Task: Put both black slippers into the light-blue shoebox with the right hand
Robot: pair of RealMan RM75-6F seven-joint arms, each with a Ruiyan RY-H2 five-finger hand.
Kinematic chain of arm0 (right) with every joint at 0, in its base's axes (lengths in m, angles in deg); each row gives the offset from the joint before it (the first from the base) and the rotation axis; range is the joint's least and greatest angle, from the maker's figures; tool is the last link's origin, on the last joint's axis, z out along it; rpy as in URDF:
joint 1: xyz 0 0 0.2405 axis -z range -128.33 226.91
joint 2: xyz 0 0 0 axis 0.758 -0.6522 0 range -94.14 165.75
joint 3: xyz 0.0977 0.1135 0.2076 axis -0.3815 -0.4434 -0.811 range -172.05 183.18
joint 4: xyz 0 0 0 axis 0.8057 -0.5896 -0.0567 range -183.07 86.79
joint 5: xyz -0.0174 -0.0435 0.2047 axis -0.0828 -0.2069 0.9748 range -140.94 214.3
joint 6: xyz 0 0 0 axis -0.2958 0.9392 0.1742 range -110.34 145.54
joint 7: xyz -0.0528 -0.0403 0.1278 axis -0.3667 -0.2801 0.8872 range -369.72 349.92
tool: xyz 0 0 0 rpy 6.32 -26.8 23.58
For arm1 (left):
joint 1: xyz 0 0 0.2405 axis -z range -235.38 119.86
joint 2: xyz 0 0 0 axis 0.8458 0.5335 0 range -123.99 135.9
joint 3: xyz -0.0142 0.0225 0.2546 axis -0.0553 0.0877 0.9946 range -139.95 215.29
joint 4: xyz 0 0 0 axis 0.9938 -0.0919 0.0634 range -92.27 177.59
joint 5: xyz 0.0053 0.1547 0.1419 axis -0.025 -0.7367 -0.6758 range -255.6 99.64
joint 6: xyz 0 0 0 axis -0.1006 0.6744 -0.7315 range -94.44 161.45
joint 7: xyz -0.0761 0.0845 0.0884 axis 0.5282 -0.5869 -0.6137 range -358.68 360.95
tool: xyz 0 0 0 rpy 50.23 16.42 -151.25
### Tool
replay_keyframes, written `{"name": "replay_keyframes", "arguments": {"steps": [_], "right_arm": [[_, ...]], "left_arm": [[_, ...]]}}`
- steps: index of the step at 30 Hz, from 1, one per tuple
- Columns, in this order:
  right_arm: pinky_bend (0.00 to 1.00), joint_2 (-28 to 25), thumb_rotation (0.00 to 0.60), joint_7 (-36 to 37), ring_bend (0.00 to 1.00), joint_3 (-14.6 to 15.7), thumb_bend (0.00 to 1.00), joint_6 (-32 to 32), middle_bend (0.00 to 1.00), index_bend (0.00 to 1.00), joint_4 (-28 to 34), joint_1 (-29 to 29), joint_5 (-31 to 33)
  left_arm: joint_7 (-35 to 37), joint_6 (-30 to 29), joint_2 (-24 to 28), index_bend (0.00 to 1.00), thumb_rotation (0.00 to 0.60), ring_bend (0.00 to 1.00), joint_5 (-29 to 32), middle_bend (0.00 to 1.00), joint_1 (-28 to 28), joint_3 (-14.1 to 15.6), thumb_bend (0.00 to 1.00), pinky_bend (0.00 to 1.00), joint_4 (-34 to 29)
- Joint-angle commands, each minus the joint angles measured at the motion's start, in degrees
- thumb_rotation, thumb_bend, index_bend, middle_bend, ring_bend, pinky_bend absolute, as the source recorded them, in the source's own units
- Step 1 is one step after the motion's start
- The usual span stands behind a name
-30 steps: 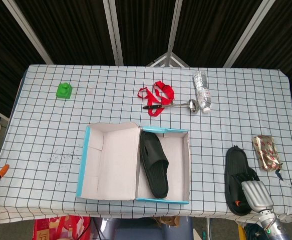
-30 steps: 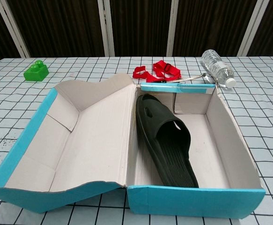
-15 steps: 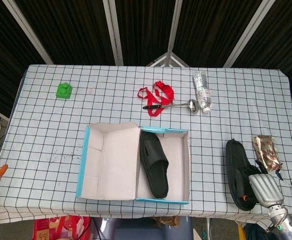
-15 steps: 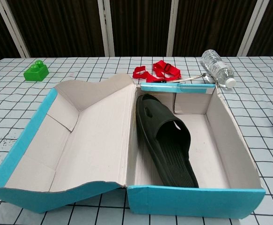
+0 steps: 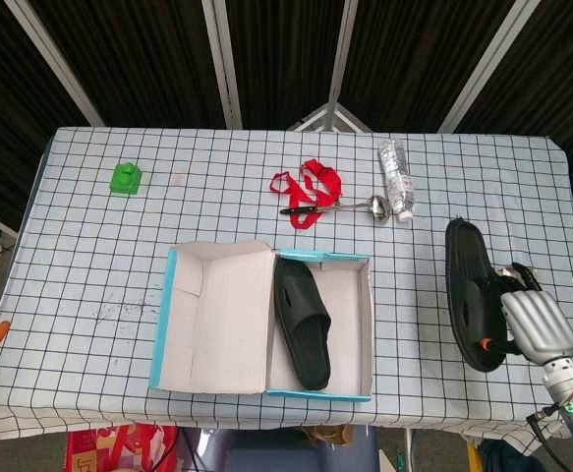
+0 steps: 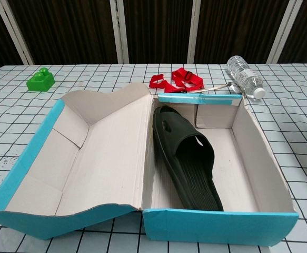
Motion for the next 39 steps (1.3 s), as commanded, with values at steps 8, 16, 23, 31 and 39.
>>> {"name": "replay_keyframes", "arguments": {"steps": [8, 16, 23, 31, 39], "right_arm": [[0.03, -5.8, 0.600, 9.0, 0.29, -7.3, 0.57, -8.3, 0.33, 0.39, 14.1, -7.0, 13.9], [0.03, -13.2, 0.600, 25.6, 0.29, -13.5, 0.60, -17.4, 0.33, 0.39, 20.6, -10.3, 24.1], [0.03, -13.2, 0.600, 34.0, 0.29, -16.4, 0.63, -21.9, 0.33, 0.40, 20.6, -12.0, 26.8], [0.04, -12.6, 0.600, 39.2, 0.29, -17.1, 0.63, -29.1, 0.33, 0.40, 20.6, -13.5, 28.8], [0.05, -9.3, 0.600, 41.4, 0.29, -16.2, 0.63, -31.2, 0.33, 0.40, 20.6, -12.8, 28.0]], "left_arm": [[1.3, 0.8, 0.7, 0.03, 0.600, 0.00, 0.9, 0.00, 0.0, -0.2, 0.22, 0.02, -0.1], [1.6, 0.8, 0.8, 0.03, 0.600, 0.00, 1.1, 0.00, 0.0, -0.3, 0.22, 0.02, 0.0], [1.4, 0.8, 0.8, 0.03, 0.600, 0.00, 0.9, 0.00, 0.0, -0.2, 0.22, 0.02, -0.2], [1.7, 0.8, 1.1, 0.03, 0.600, 0.00, 1.3, 0.00, -0.1, -0.4, 0.22, 0.02, -0.1], [1.2, 1.1, 1.0, 0.03, 0.600, 0.00, 1.3, 0.00, 0.0, -0.3, 0.22, 0.02, -0.2]]}}
